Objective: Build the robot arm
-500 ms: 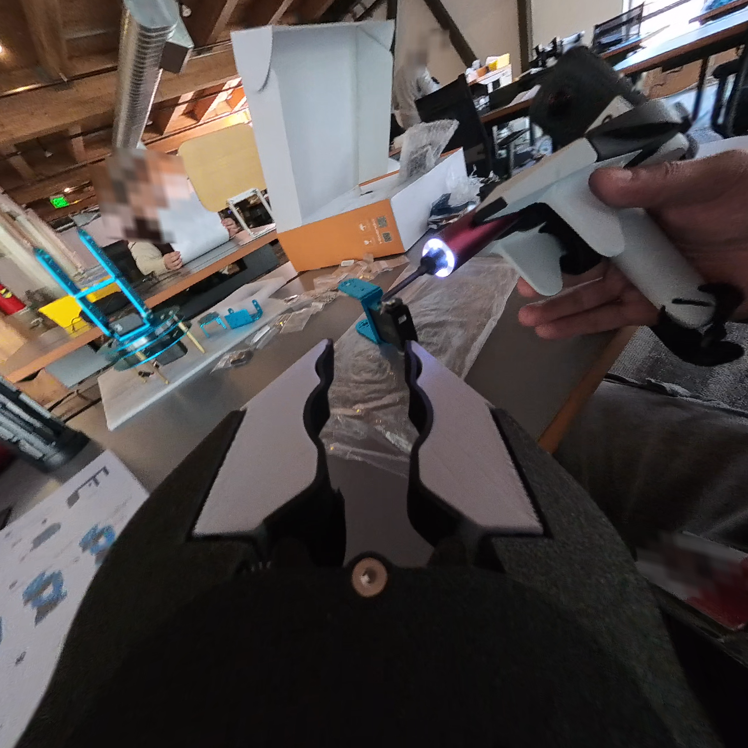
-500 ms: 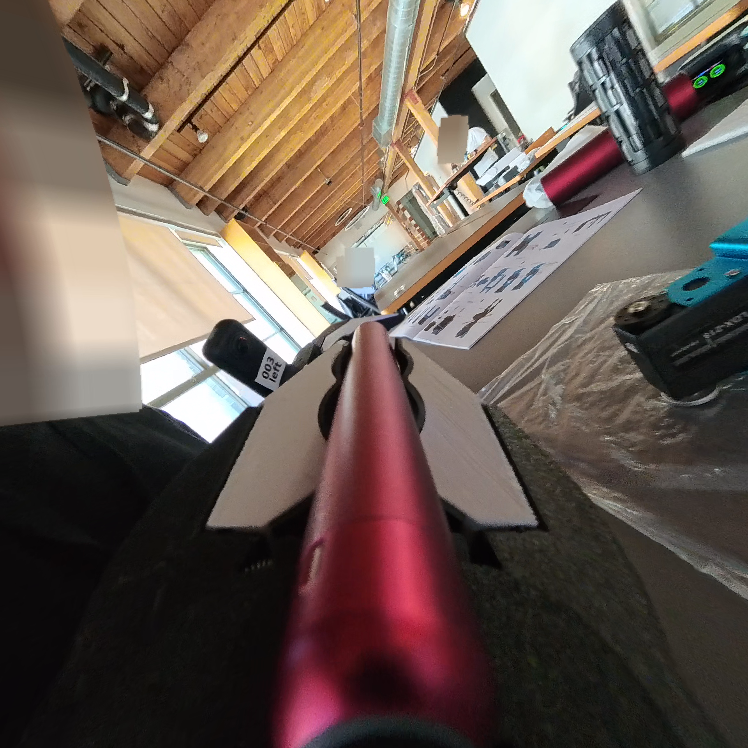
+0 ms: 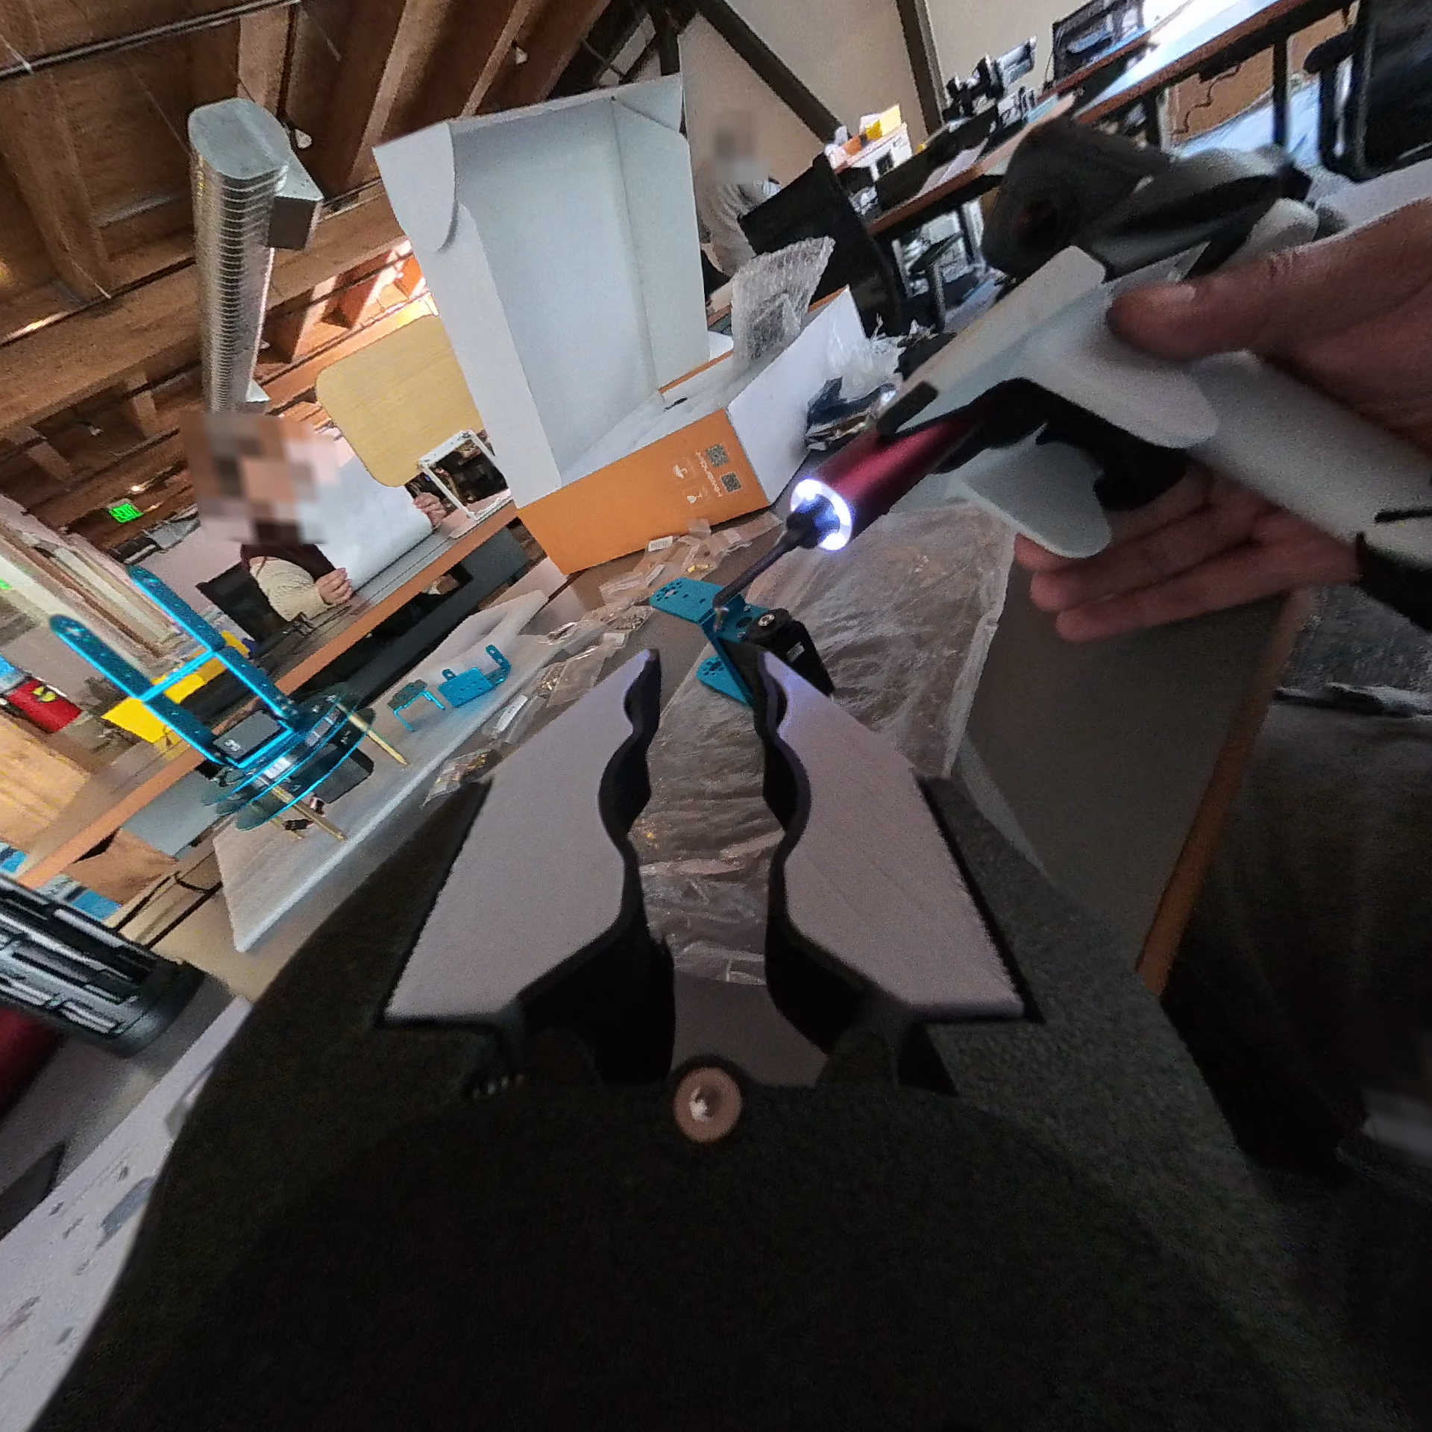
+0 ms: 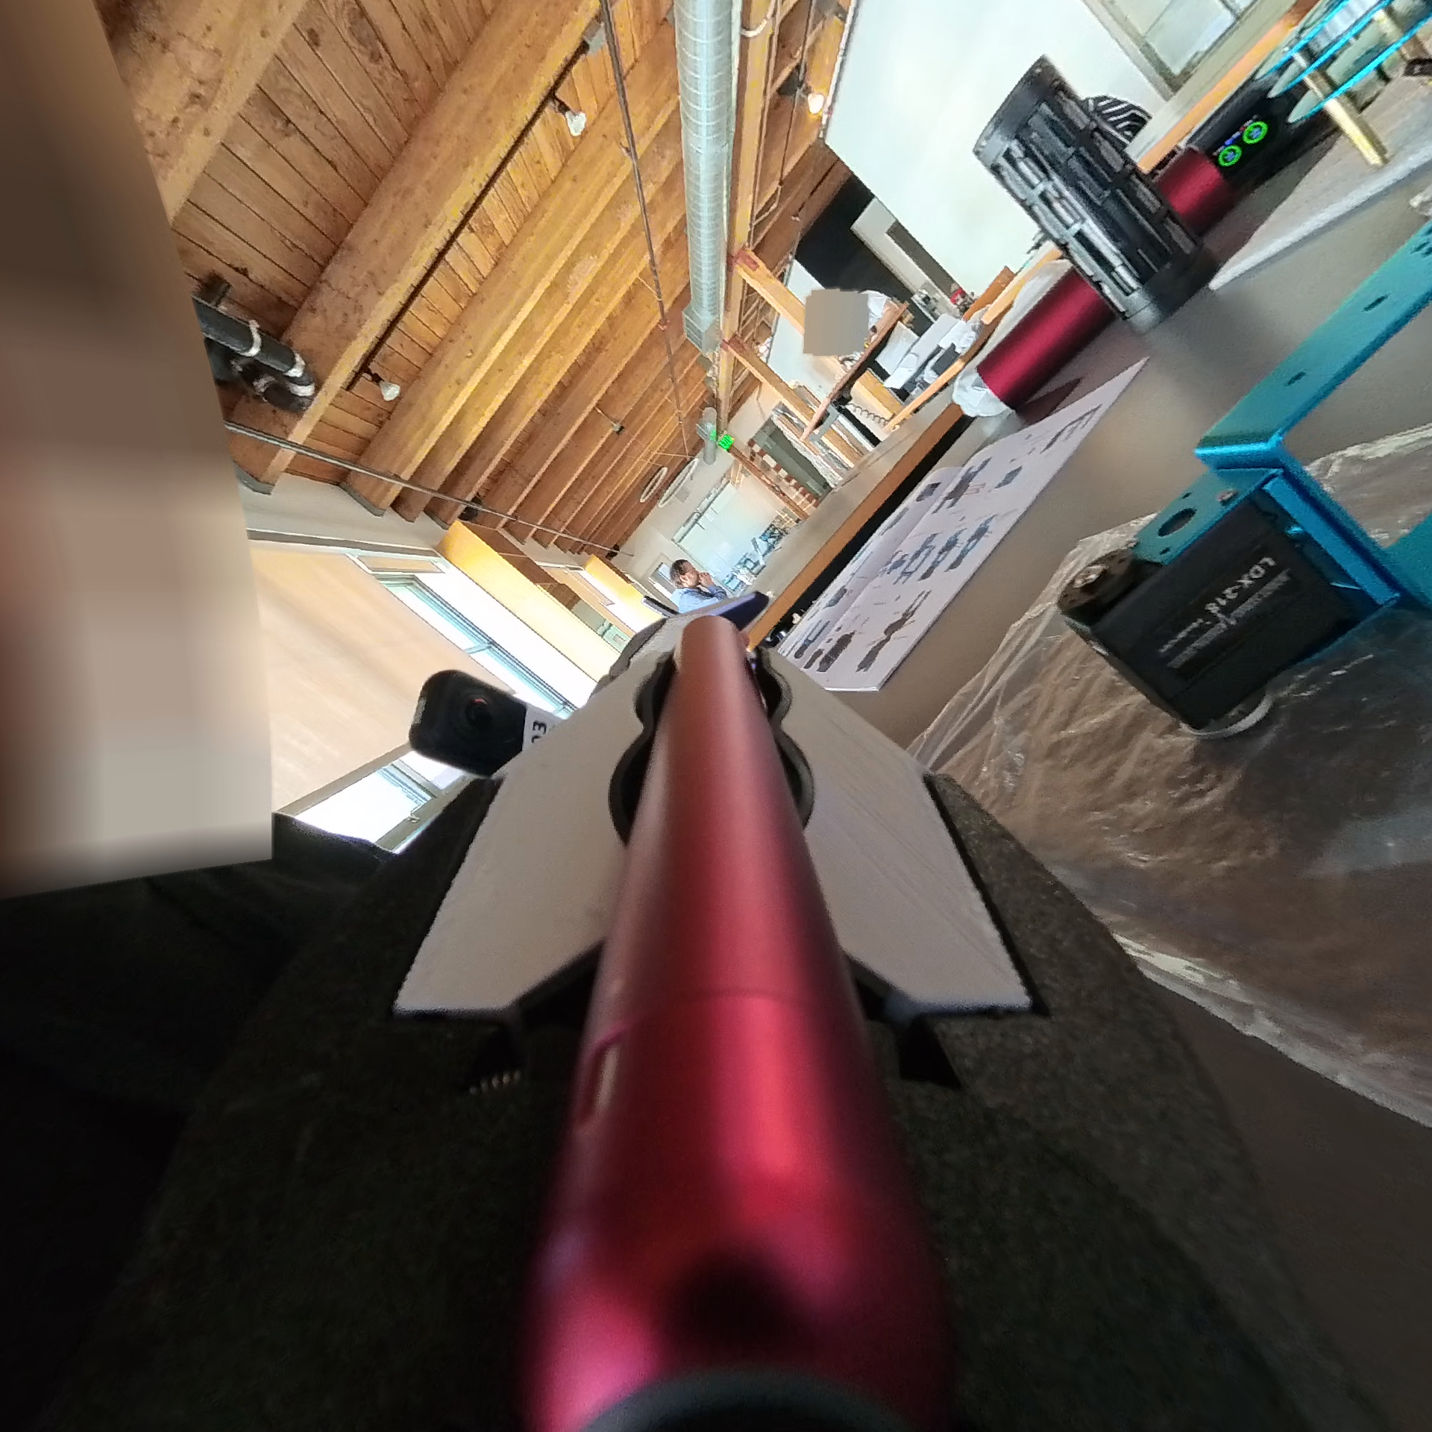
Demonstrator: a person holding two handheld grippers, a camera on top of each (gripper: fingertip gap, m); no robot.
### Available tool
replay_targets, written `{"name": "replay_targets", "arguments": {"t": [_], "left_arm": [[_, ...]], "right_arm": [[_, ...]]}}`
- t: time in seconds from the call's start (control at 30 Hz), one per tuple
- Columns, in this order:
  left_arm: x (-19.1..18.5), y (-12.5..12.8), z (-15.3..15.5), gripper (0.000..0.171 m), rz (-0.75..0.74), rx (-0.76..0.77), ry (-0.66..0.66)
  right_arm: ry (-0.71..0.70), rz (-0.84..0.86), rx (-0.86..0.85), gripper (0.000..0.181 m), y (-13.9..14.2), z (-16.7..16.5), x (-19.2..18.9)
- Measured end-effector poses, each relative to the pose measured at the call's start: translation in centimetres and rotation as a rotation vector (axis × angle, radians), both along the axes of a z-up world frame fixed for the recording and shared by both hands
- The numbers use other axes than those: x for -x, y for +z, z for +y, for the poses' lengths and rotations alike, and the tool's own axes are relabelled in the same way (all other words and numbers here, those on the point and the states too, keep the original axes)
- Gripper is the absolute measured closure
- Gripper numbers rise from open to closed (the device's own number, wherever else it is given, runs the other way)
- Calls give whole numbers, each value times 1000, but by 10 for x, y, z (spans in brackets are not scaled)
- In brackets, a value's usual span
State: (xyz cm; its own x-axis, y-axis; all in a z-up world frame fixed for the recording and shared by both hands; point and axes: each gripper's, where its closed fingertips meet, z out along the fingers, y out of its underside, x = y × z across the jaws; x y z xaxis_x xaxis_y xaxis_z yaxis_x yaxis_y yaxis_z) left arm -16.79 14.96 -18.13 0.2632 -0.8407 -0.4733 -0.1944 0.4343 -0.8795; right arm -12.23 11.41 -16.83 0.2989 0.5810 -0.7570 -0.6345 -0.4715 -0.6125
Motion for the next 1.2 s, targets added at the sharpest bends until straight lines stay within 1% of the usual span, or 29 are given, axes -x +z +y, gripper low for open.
{"name": "replay_targets", "arguments": {"t": [0.17,0.27,0.33,0.4,0.67,0.87,1.0,1.03,1.07,1.2], "left_arm": [[-4,-8,3,154,48,-91,42],[-6,-11,3,156,70,-120,57],[-6,-11,2,161,69,-128,56],[-5,-9,3,169,53,-123,59],[-4,-9,5,170,56,-105,61],[-5,-14,4,170,85,-111,58],[-6,-19,4,170,119,-140,69],[-7,-20,4,170,127,-146,70],[-7,-21,4,170,134,-152,71],[-9,-28,3,170,181,-188,78]], "right_arm": [[-26,-60,17,161,-6,4,-2],[-21,-84,29,160,-9,6,0],[-24,-100,35,160,-10,7,1],[-26,-118,36,160,-12,8,2],[-26,-130,21,160,-10,7,2],[-57,-241,-10,160,-11,6,3],[-70,-318,-22,161,-14,5,3],[-72,-333,-23,158,-14,5,3],[-75,-347,-23,161,-15,5,2],[-89,-424,-25,157,-18,4,2]]}}
